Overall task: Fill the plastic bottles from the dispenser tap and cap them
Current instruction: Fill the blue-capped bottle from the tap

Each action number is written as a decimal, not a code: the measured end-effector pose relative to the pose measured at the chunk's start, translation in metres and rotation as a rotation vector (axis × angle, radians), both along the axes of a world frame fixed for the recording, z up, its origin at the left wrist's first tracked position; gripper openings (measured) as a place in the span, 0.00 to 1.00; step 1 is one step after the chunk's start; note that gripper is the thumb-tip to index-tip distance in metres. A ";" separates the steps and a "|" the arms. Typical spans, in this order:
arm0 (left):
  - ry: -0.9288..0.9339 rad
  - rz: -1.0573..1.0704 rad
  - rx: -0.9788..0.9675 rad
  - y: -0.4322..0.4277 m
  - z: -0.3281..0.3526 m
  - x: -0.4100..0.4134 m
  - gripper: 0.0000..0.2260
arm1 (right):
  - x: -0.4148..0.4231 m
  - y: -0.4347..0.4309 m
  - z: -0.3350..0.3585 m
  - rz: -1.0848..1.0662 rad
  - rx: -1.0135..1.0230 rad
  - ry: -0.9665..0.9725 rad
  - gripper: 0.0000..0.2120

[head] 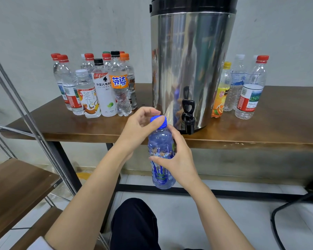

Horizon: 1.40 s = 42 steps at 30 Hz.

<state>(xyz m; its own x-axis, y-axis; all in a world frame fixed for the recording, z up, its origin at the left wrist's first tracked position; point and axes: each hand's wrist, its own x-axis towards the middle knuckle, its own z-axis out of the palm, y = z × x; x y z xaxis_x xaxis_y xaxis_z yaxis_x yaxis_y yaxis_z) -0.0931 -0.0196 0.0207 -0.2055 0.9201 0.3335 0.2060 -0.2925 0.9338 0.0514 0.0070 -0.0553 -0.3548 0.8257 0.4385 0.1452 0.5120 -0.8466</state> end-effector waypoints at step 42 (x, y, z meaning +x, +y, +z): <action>0.237 1.160 -0.117 0.072 -0.054 -0.231 0.52 | -0.166 0.109 0.008 -0.112 0.425 -0.791 0.40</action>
